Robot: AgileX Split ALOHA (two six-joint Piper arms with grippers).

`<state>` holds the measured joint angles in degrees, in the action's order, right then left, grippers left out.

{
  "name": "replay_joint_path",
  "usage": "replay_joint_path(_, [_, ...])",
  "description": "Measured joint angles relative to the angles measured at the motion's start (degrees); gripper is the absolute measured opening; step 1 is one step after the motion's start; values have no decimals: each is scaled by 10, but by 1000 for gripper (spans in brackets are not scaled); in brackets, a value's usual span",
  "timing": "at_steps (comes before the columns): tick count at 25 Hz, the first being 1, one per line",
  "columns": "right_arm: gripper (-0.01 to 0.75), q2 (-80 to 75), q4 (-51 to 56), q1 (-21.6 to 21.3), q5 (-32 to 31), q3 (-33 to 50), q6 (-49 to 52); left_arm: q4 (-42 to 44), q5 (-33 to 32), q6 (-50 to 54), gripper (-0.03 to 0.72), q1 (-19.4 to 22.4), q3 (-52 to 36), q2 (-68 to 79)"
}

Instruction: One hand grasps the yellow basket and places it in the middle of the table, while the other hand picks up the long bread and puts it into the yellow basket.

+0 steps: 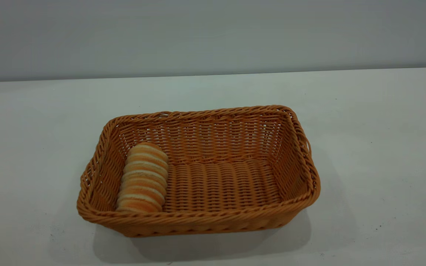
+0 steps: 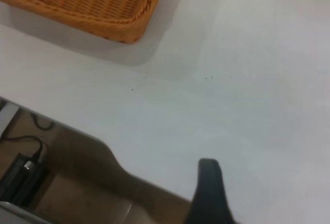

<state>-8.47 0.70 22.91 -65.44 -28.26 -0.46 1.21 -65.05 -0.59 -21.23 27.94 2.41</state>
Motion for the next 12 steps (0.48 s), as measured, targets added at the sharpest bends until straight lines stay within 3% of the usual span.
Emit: replay_joint_path(12, [587,0,0,0,-1,0,0,0,0,-1,530,12,0,0])
